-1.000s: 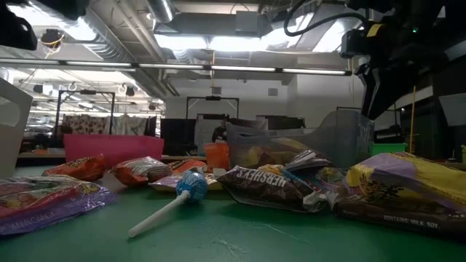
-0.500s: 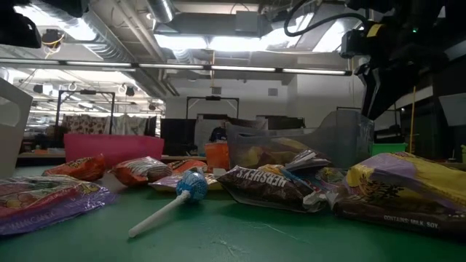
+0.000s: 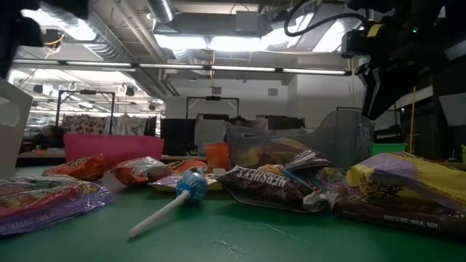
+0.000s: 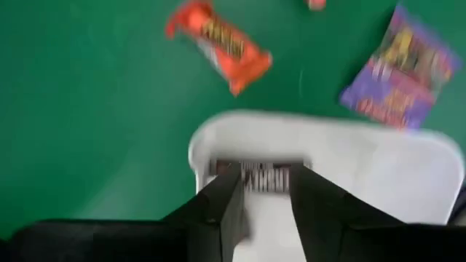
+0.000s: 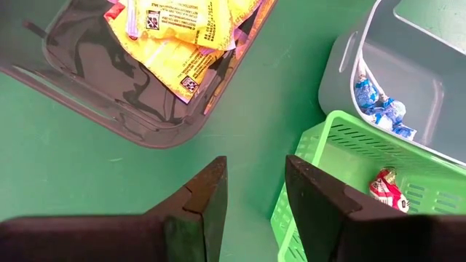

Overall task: Sort candy
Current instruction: Put the orange chocolate into the orange bin

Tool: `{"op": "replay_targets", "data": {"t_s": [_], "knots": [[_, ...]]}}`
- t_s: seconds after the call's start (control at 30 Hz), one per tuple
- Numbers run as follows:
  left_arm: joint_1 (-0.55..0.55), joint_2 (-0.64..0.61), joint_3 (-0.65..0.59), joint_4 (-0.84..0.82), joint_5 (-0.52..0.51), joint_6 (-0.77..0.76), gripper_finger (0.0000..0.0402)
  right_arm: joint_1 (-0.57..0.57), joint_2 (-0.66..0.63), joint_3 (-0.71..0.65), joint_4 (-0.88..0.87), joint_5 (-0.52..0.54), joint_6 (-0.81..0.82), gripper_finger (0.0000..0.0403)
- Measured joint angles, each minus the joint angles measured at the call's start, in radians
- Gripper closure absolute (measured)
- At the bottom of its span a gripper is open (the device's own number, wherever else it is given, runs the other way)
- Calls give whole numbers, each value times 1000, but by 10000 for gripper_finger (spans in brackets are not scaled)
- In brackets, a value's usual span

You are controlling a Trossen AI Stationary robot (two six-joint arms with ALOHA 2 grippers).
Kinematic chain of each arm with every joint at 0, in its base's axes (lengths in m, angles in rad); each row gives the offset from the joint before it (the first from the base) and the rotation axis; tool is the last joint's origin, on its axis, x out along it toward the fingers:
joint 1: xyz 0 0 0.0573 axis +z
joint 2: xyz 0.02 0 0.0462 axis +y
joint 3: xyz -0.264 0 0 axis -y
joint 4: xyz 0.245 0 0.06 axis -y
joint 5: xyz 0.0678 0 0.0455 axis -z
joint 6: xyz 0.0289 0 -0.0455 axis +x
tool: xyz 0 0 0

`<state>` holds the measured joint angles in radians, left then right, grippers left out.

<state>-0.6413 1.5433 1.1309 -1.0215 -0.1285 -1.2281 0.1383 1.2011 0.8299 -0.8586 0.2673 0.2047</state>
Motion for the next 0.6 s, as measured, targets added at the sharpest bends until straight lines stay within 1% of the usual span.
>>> {"op": "replay_targets", "data": {"t_s": [0.23,0.33,0.47,0.6], "knots": [[50,0,0,69,-197,-2,280,0,0,0,0,0,0,265],[92,0,0,86,-252,-2,273,0,0,0,0,0,0,265],[154,7,1,95,-258,-7,260,0,0,0,0,0,0,265],[198,21,-6,105,-221,-79,252,0,0,0,0,0,0,265]]}}
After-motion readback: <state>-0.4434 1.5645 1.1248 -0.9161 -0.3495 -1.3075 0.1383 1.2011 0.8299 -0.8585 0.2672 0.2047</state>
